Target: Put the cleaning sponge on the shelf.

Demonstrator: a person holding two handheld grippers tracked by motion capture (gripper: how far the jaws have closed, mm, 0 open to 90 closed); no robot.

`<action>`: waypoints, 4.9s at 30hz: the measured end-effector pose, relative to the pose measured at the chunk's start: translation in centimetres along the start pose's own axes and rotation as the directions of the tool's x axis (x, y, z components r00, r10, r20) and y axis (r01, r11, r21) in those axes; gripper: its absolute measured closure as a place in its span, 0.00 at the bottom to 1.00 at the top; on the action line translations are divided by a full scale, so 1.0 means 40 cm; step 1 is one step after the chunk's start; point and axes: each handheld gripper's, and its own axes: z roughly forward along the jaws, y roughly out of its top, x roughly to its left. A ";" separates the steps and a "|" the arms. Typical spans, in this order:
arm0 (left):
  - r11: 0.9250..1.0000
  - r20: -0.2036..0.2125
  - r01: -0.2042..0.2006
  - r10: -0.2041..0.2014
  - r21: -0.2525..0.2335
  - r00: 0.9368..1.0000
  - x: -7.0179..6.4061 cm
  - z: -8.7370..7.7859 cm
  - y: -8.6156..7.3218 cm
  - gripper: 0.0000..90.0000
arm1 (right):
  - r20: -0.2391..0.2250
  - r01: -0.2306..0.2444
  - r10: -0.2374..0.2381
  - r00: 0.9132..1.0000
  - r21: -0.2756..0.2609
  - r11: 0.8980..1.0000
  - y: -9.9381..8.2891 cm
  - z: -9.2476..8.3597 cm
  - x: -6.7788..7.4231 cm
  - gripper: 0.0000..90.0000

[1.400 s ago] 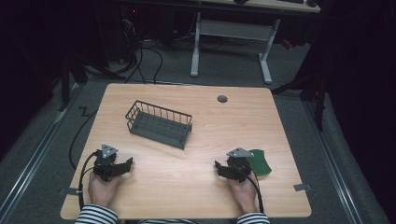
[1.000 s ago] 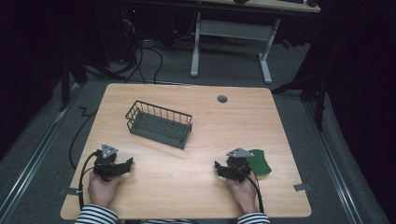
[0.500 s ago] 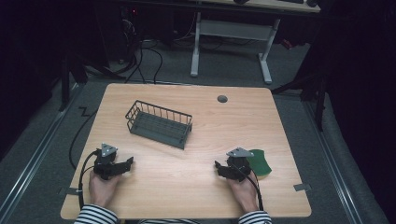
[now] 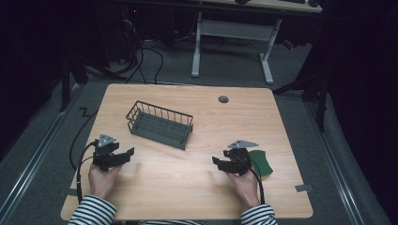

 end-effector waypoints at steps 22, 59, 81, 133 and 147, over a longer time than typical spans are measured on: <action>0.999 -0.014 -0.032 0.032 -0.013 0.999 0.042 -0.006 0.207 0.36 | -0.063 -0.019 0.014 0.998 -0.074 0.997 0.185 -0.004 -0.017 0.57; 0.998 0.019 -0.007 0.006 0.056 1.000 0.100 0.102 0.298 0.65 | 0.004 0.065 -0.066 0.998 0.083 0.994 0.428 0.233 0.048 0.63; 0.992 0.128 -0.078 0.065 0.097 0.990 0.025 0.116 0.262 0.91 | -0.020 0.109 -0.107 0.994 0.147 0.983 0.358 0.168 0.019 0.79; 0.991 0.223 -0.112 0.125 -0.069 0.967 -0.096 0.038 0.202 0.39 | 0.033 0.046 -0.047 0.998 0.042 0.998 0.222 -0.078 -0.047 0.45; 0.992 0.199 -0.094 0.109 -0.085 0.974 -0.049 -0.032 0.120 0.36 | 0.097 -0.018 0.023 0.995 -0.052 0.999 0.149 -0.172 -0.088 0.41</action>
